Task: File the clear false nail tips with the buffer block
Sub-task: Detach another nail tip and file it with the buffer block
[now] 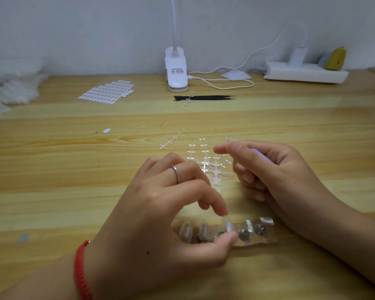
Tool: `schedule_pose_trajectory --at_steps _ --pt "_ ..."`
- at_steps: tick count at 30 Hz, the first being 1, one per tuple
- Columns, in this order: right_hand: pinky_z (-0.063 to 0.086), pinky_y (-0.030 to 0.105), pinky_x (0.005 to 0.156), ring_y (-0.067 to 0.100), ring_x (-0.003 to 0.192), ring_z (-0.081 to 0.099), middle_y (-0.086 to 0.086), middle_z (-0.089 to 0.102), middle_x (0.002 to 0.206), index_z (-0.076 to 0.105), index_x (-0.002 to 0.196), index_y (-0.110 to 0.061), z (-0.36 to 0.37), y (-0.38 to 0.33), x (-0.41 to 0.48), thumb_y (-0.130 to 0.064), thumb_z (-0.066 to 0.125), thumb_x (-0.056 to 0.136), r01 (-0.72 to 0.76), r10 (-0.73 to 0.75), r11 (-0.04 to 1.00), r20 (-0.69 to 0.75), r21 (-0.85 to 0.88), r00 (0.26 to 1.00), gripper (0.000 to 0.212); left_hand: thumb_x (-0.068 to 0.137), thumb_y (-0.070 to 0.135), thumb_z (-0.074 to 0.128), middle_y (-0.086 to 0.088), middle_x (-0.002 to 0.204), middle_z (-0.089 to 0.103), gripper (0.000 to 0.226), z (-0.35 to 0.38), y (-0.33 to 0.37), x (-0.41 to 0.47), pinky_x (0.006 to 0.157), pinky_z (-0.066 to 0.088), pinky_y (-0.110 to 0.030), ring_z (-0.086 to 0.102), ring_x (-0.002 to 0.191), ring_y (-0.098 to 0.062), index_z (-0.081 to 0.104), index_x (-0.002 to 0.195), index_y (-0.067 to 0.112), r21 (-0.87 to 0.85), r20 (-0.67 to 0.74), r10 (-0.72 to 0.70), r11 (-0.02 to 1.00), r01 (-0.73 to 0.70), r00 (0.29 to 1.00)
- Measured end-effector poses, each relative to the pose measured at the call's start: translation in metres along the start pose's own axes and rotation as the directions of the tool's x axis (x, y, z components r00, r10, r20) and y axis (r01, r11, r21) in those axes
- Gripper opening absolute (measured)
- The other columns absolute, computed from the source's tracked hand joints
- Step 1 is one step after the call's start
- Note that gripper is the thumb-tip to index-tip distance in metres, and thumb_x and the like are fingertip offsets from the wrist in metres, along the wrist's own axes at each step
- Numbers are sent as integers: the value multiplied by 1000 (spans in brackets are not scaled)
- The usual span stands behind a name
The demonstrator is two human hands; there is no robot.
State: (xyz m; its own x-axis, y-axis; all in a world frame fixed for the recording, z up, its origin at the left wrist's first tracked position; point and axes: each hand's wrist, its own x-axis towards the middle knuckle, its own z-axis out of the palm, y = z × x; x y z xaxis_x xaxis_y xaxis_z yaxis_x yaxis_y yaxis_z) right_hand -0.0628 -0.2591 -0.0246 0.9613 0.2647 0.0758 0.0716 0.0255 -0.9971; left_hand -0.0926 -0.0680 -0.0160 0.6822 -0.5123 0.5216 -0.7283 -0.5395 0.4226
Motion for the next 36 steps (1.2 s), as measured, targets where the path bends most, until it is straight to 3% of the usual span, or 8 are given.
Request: schedule_pose_trajectory --at_steps 25,30,32,34,35,36 --pt "32 14 41 5 47 31 -7 38 58 77 96 -25 0 0 0 -50 68 77 9 -9 1000 3 -5 1000 33 69 46 72 14 79 57 19 0 2 0 79 38 -30 53 83 -10 66 78 31 11 39 -26 1000 26 999" --pt "33 16 36 5 41 33 -7 46 57 78 89 -20 -2 -2 3 -39 73 75 8 -2 993 -45 122 999 24 68 47 72 14 81 57 20 -4 5 -6 78 36 -28 54 83 -11 66 79 31 70 33 19 997 -22 999" --pt "32 15 34 4 39 33 -5 49 59 78 85 -18 -7 -3 5 -35 72 70 23 -6 990 -121 139 993 24 66 59 69 15 84 56 32 0 1 2 80 37 -28 54 86 -10 64 84 33 83 96 -12 997 4 995" --pt "30 14 34 4 41 32 -5 46 60 77 84 -18 -14 -5 8 -34 71 69 36 -8 991 -211 130 978 22 49 88 55 14 84 54 66 1 -6 15 84 36 -24 53 84 -7 58 88 35 68 227 -169 985 158 959" --pt "29 15 33 4 43 31 -5 43 61 75 84 -18 -17 -5 10 -34 71 69 37 -4 992 -256 122 967 22 42 96 46 15 83 53 76 2 -13 19 84 36 -21 53 83 -6 56 90 38 -15 225 -236 969 245 945" --pt "28 15 33 4 44 30 -4 40 62 73 84 -17 -20 -6 11 -33 70 70 31 2 994 -298 106 955 22 50 95 41 17 82 53 69 1 -22 20 82 36 -19 54 83 -5 55 92 42 -104 169 -259 955 279 951"
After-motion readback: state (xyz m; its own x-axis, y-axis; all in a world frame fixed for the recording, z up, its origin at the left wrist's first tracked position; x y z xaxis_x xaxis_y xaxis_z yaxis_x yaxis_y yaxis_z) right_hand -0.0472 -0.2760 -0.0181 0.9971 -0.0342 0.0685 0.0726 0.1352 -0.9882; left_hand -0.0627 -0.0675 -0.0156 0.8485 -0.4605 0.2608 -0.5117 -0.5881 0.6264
